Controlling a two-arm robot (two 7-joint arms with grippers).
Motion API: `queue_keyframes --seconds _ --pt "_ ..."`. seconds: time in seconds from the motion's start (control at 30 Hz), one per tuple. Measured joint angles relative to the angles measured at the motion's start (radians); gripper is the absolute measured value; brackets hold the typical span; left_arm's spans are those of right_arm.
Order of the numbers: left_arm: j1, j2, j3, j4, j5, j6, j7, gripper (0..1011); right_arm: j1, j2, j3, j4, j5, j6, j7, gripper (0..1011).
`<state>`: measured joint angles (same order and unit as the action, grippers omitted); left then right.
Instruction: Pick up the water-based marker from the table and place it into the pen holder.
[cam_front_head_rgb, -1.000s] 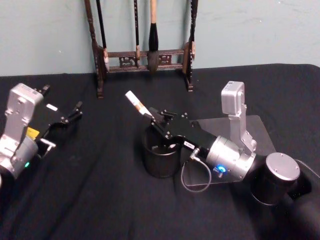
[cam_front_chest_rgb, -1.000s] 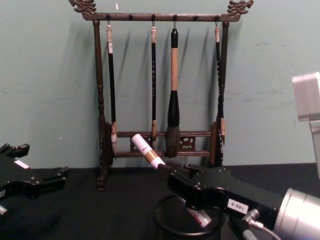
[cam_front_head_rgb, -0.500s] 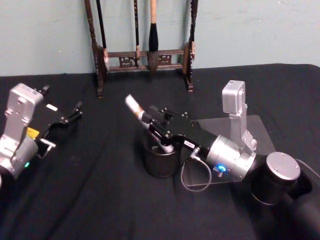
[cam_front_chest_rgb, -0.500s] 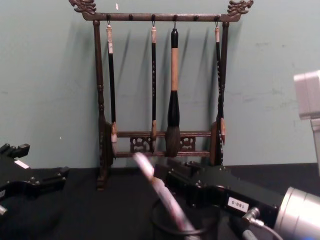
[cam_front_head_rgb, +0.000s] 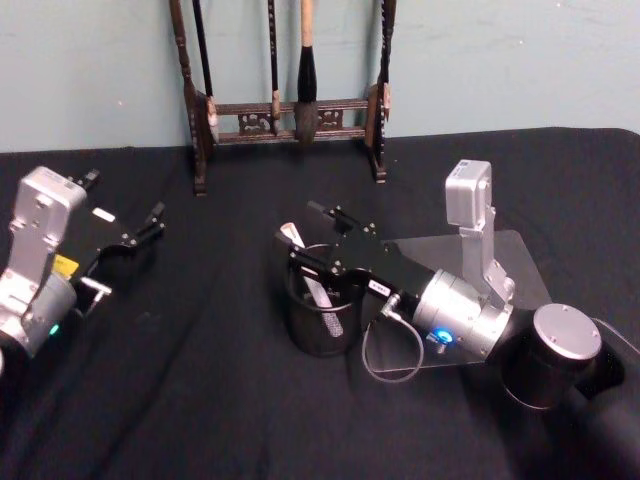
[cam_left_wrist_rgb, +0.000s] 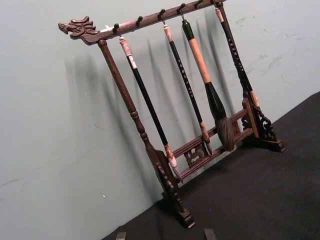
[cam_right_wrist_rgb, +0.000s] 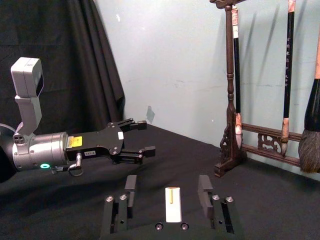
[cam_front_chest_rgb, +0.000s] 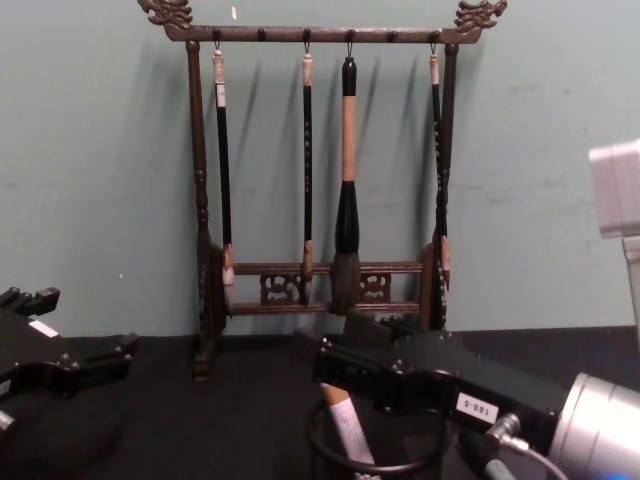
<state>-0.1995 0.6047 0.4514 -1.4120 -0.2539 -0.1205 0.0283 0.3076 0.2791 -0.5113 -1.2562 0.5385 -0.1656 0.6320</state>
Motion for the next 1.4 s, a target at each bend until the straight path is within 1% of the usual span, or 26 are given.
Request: queue_keyframes --seconds 0.03,0.07,0.1,0.13,0.27,0.3,0.53,0.6,0.7,0.73,0.83,0.87,0.97,1.0,1.07,1.17,1.27,1.3,1.37,1.4 --pt "0.0 0.0 0.0 0.0 0.0 0.0 0.0 1001 0.0 0.0 0.0 0.0 0.0 0.0 0.0 789" --pt "0.0 0.0 0.0 0.0 0.0 0.0 0.0 1001 0.0 0.0 0.0 0.0 0.0 0.0 0.0 798" --pt "0.0 0.0 0.0 0.0 0.0 0.0 0.0 1001 0.0 0.0 0.0 0.0 0.0 0.0 0.0 826" --pt "0.0 0.0 0.0 0.0 0.0 0.0 0.0 1001 0.0 0.0 0.0 0.0 0.0 0.0 0.001 876" --pt "0.0 0.0 0.0 0.0 0.0 0.0 0.0 1001 0.0 0.0 0.0 0.0 0.001 0.0 0.001 960" --pt "0.0 0.0 0.0 0.0 0.0 0.0 0.0 1001 0.0 0.0 0.0 0.0 0.001 0.0 0.001 1002" --pt "0.0 0.0 0.0 0.0 0.0 0.0 0.0 1001 -0.006 0.018 0.012 -0.035 0.007 0.011 -0.007 1002" --pt "0.0 0.0 0.0 0.0 0.0 0.0 0.0 1001 -0.01 0.027 0.02 -0.056 0.007 0.014 -0.019 1002" --pt "0.0 0.0 0.0 0.0 0.0 0.0 0.0 1001 -0.019 0.044 0.035 -0.092 -0.004 0.03 -0.059 1002" --pt "0.0 0.0 0.0 0.0 0.0 0.0 0.0 1001 -0.023 0.052 0.042 -0.109 -0.016 0.047 -0.089 1002" --pt "0.0 0.0 0.0 0.0 0.0 0.0 0.0 1001 -0.031 0.065 0.057 -0.137 -0.037 0.073 -0.137 1002" --pt "0.0 0.0 0.0 0.0 0.0 0.0 0.0 1001 -0.038 0.073 0.068 -0.153 -0.05 0.092 -0.167 1002" --pt "0.0 0.0 0.0 0.0 0.0 0.0 0.0 1001 -0.047 0.086 0.087 -0.176 -0.067 0.117 -0.206 1002" --pt "0.0 0.0 0.0 0.0 0.0 0.0 0.0 1001 -0.054 0.094 0.098 -0.191 -0.079 0.134 -0.229 1002" --pt "0.0 0.0 0.0 0.0 0.0 0.0 0.0 1001 -0.06 0.103 0.109 -0.205 -0.089 0.15 -0.248 1002" --pt "0.0 0.0 0.0 0.0 0.0 0.0 0.0 1001 -0.075 0.124 0.133 -0.237 -0.115 0.204 -0.294 1002" --pt "0.0 0.0 0.0 0.0 0.0 0.0 0.0 1001 -0.081 0.136 0.141 -0.252 -0.13 0.247 -0.315 1003" --pt "0.0 0.0 0.0 0.0 0.0 0.0 0.0 1001 -0.083 0.142 0.143 -0.259 -0.14 0.276 -0.325 1002" --pt "0.0 0.0 0.0 0.0 0.0 0.0 0.0 1001 -0.083 0.148 0.143 -0.264 -0.153 0.311 -0.332 1002" --pt "0.0 0.0 0.0 0.0 0.0 0.0 0.0 1001 -0.082 0.153 0.14 -0.269 -0.162 0.343 -0.339 1002"
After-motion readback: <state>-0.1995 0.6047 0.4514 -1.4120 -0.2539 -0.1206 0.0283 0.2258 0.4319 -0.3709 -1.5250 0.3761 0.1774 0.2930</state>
